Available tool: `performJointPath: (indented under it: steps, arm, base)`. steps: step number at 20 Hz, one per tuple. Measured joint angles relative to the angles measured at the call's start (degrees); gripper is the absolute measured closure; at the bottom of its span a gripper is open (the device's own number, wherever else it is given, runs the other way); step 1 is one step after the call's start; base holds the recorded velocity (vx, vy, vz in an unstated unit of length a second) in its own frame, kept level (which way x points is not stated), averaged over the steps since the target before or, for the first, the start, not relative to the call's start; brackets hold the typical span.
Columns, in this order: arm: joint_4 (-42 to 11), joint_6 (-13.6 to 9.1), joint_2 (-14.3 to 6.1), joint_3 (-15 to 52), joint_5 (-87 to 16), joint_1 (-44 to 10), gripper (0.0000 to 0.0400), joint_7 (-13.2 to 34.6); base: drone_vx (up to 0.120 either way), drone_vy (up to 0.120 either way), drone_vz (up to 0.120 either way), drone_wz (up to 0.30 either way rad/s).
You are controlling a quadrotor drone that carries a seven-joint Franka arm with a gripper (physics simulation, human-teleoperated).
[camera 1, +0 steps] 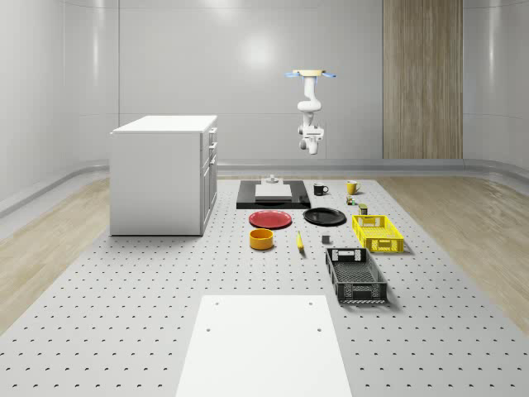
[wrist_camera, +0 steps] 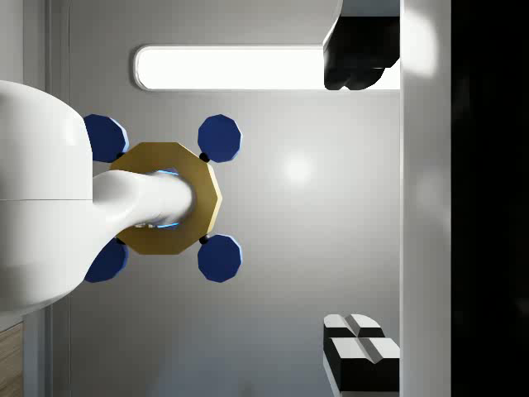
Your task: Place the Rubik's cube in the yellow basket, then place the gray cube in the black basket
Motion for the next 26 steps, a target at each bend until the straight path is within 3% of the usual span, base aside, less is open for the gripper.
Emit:
performJointPath:
  steps: [6, 12, 18, 26]
  arm:
    - [7.33, -5.61, 1.45, 0.08, 0.06, -0.16, 0.0000, -0.09]
    - [13.51, -9.27, 3.70, 0.14, 0.10, -0.26, 0.0000, -0.13]
    - [16.21, -10.69, 4.71, 0.19, 0.12, -0.33, 0.0000, -0.16]
    - [16.93, -10.90, 4.88, 0.23, 0.14, -0.39, 0.0000, -0.18]
  base:
    - [0.000, 0.087, 0.000, 0.000]
    - [0.000, 0.120, 0.000, 0.000]
    - [0.000, 0.120, 0.000, 0.000]
    - [0.000, 0.120, 0.000, 0.000]
